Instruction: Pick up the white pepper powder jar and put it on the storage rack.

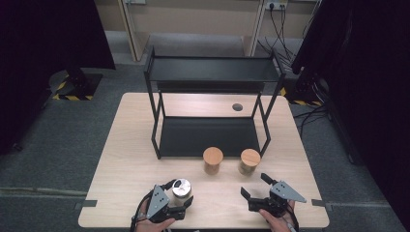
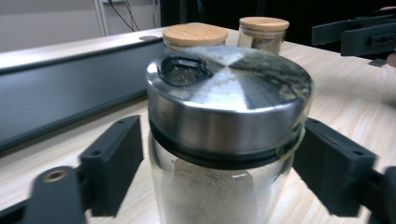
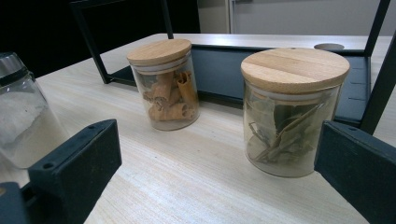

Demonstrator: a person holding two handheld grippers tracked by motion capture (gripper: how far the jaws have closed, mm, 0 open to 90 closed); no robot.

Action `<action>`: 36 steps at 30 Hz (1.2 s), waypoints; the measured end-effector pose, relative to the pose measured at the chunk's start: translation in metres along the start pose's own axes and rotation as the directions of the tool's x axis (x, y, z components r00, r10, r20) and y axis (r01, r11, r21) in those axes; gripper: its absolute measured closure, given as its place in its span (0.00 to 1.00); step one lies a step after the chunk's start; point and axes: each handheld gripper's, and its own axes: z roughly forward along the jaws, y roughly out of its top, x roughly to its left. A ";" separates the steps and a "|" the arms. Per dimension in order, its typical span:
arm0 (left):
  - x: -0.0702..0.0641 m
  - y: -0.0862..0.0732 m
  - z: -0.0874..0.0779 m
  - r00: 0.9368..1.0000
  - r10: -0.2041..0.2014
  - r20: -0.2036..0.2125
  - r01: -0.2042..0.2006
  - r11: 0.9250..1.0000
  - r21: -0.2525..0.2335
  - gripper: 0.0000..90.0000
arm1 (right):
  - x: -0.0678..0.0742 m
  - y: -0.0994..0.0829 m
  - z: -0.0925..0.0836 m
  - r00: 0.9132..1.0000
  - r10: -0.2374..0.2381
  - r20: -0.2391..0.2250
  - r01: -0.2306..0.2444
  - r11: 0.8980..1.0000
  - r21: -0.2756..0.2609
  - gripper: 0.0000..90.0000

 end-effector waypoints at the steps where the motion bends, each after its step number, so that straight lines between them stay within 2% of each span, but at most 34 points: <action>1: 0.001 0.000 0.000 1.000 -0.005 0.005 0.004 1.000 0.004 0.26 | 0.000 0.000 0.000 1.000 -0.001 -0.001 0.001 1.000 -0.001 0.01; 5: 0.000 0.001 0.002 1.000 0.005 0.000 -0.005 1.000 0.016 0.34 | 0.000 0.000 0.000 1.000 -0.001 -0.003 0.001 1.000 -0.002 0.01; 10: -0.001 0.001 0.002 1.000 0.000 -0.007 0.000 1.000 0.013 0.34 | 0.000 0.000 0.000 1.000 -0.002 -0.005 0.002 1.000 -0.004 0.01; 11: 0.000 0.001 0.002 1.000 -0.007 -0.005 0.007 1.000 0.012 0.34 | 0.000 0.000 0.000 1.000 -0.002 -0.005 0.002 1.000 -0.004 0.01; 12: 0.002 0.001 0.002 0.999 -0.038 -0.001 0.038 0.999 0.007 0.34 | 0.000 0.000 0.000 1.000 -0.003 -0.006 0.003 1.000 -0.006 0.01; 14: 0.003 0.001 0.002 0.999 -0.044 -0.002 0.044 0.999 0.007 0.34 | 0.000 0.000 0.000 1.000 -0.003 -0.006 0.003 1.000 -0.007 0.01; 24: 0.000 0.005 0.000 0.999 -0.027 -0.018 0.027 1.000 -0.005 0.34 | 0.001 -0.001 0.000 1.000 -0.002 -0.010 0.002 1.000 -0.008 0.01; 36: 0.004 0.013 0.000 0.998 -0.046 -0.043 0.045 0.999 -0.017 0.34 | 0.001 -0.001 0.001 1.000 0.002 -0.012 -0.002 1.000 -0.006 0.01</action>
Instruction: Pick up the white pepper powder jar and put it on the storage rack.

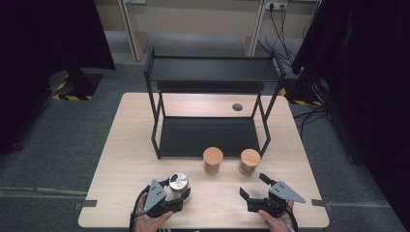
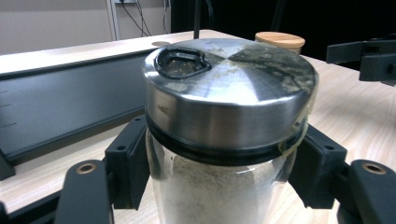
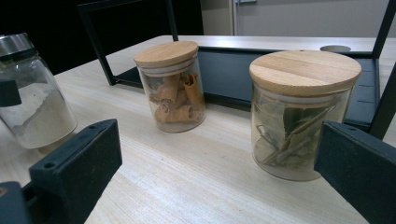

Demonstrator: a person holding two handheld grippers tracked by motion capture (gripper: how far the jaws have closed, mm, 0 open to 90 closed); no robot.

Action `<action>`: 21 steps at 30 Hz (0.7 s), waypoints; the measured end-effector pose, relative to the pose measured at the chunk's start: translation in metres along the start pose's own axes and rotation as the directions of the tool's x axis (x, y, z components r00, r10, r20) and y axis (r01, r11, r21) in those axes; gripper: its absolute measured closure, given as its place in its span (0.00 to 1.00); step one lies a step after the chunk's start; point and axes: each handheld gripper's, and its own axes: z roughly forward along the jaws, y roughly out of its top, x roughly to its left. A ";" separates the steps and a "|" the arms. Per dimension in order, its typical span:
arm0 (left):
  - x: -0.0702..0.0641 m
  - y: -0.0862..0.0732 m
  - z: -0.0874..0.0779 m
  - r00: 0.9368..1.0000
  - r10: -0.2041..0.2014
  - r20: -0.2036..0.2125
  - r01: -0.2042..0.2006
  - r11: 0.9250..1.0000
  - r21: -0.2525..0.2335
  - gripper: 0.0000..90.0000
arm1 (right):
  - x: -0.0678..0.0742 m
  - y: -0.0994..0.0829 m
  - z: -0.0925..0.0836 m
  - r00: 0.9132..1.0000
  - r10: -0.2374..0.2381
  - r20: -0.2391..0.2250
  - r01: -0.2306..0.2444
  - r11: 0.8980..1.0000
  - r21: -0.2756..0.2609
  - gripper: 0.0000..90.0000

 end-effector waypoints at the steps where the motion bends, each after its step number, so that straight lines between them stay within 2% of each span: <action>1: 0.000 0.000 0.000 1.000 -0.003 -0.001 0.003 1.000 -0.002 0.34 | 0.000 0.000 0.000 1.000 0.000 -0.001 0.000 1.000 0.000 0.01; 21: 0.010 0.017 0.009 0.999 -0.029 -0.036 0.029 1.000 -0.001 0.34 | 0.000 0.000 0.000 1.000 0.002 0.002 -0.002 1.000 -0.001 0.01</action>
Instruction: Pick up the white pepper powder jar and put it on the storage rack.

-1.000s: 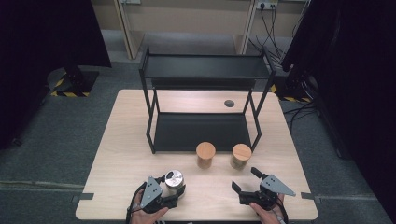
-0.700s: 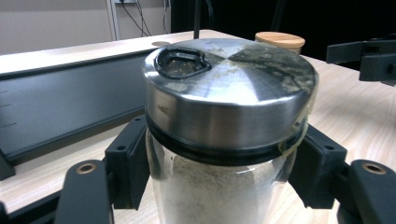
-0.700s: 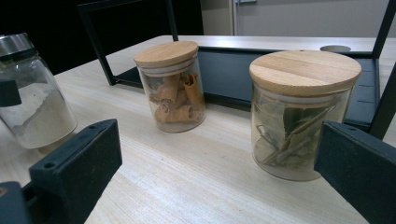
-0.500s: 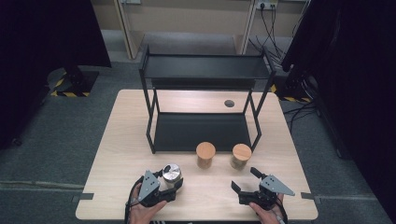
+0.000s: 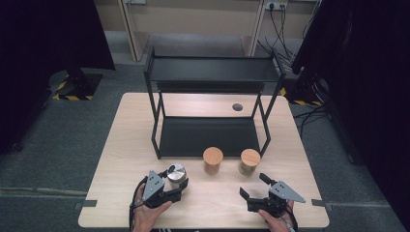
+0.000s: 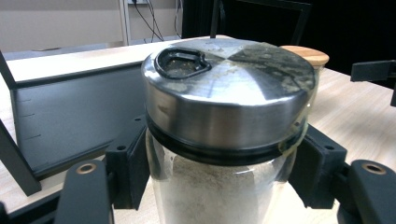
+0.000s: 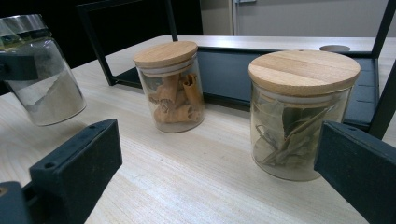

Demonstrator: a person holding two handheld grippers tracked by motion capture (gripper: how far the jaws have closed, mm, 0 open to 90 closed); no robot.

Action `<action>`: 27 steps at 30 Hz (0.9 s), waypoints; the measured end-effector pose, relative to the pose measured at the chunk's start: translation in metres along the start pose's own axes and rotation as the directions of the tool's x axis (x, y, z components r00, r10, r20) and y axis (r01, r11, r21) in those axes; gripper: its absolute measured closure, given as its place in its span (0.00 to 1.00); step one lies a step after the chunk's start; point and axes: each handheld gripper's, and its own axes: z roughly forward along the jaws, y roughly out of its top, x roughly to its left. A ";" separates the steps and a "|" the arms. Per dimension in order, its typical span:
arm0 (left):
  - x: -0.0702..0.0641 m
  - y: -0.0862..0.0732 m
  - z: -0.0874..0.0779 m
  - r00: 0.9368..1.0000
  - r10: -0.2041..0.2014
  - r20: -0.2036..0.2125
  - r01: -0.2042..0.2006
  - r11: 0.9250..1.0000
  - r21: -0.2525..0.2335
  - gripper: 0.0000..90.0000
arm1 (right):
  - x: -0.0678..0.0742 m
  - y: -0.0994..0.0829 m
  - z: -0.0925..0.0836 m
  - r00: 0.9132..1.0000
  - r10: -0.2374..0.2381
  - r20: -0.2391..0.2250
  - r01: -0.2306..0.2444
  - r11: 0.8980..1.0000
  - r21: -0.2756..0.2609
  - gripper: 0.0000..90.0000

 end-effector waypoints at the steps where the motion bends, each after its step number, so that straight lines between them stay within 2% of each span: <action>1: 0.000 0.001 0.001 1.000 -0.003 -0.001 0.003 1.000 -0.001 0.34 | 0.000 0.000 0.000 1.000 0.000 0.000 0.000 1.000 0.000 0.01; 11: 0.005 0.013 0.009 1.000 0.010 -0.005 -0.010 1.000 -0.007 0.34 | 0.000 0.000 0.000 1.000 0.000 0.001 0.000 1.000 -0.003 0.01; 27: 0.015 0.032 0.036 0.999 0.011 -0.031 -0.011 1.000 -0.011 0.34 | 0.000 0.000 0.000 1.000 0.001 -0.003 -0.001 1.000 -0.001 0.01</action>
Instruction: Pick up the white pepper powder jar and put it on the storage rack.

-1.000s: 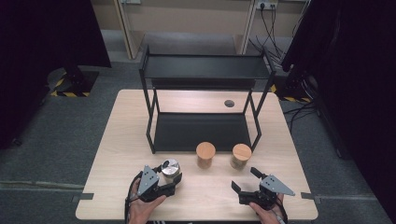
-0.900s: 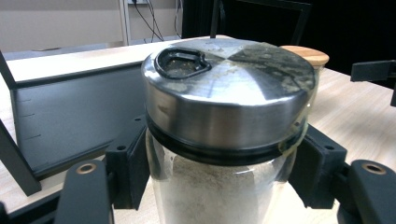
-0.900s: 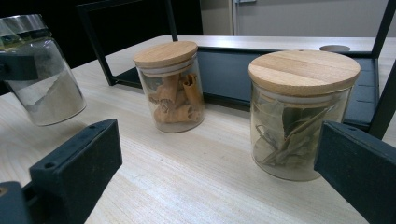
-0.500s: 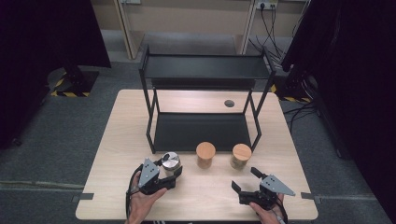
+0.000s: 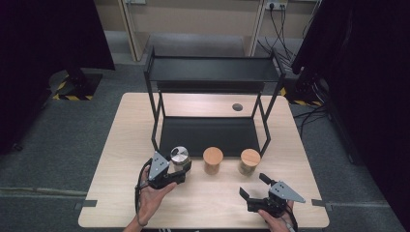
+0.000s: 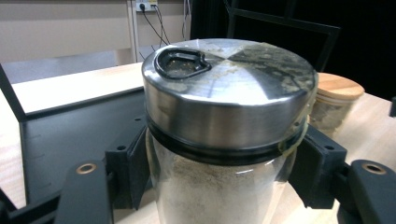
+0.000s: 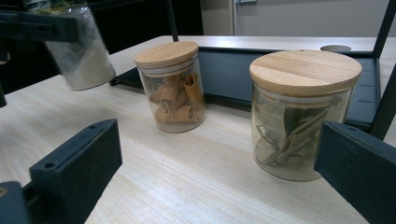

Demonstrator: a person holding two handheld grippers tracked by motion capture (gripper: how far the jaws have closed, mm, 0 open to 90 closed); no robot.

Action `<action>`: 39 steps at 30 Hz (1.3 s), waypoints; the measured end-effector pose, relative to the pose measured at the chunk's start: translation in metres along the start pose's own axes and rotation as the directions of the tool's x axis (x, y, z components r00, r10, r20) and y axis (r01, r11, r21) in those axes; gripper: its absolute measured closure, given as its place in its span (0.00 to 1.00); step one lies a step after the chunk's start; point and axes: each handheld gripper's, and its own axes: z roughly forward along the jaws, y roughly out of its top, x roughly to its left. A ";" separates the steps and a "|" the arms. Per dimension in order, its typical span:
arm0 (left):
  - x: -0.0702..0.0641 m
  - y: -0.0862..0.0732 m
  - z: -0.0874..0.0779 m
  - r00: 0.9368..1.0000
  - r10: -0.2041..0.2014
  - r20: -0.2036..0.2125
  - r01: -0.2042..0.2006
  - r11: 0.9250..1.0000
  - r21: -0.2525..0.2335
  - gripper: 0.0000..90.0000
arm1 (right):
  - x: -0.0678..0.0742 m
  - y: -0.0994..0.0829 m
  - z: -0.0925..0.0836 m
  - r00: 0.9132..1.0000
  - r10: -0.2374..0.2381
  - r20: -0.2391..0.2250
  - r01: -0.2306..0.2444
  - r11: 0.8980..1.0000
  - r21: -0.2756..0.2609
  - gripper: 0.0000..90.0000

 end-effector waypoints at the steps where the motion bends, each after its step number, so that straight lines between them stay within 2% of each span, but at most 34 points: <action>1: 0.000 0.000 0.000 1.000 0.000 0.000 0.000 1.000 0.000 0.34 | 0.000 0.000 0.000 1.000 0.000 0.000 0.000 1.000 0.000 0.01; 22: 0.014 0.012 0.036 0.998 -0.008 -0.065 0.008 1.000 0.003 0.34 | -0.001 0.000 -0.001 1.000 0.002 -0.001 -0.002 1.000 -0.002 0.01; 28: 0.013 0.018 0.048 0.997 0.009 -0.077 -0.008 1.000 0.003 0.34 | -0.001 0.000 -0.001 1.000 0.003 -0.002 -0.003 1.000 -0.001 0.01; 31: 0.012 0.020 0.056 0.995 0.033 -0.093 -0.032 0.999 0.006 0.34 | -0.001 0.000 -0.001 1.000 0.002 -0.001 -0.002 1.000 -0.002 0.01; 34: 0.015 0.021 0.063 0.995 0.019 -0.100 -0.018 1.000 0.010 0.34 | -0.002 0.000 -0.002 1.000 0.002 -0.001 -0.002 1.000 -0.005 0.01; 39: 0.015 0.022 0.075 0.993 0.018 -0.115 -0.016 1.000 0.016 0.34 | -0.002 0.000 -0.002 1.000 0.004 -0.003 -0.004 1.000 -0.003 0.01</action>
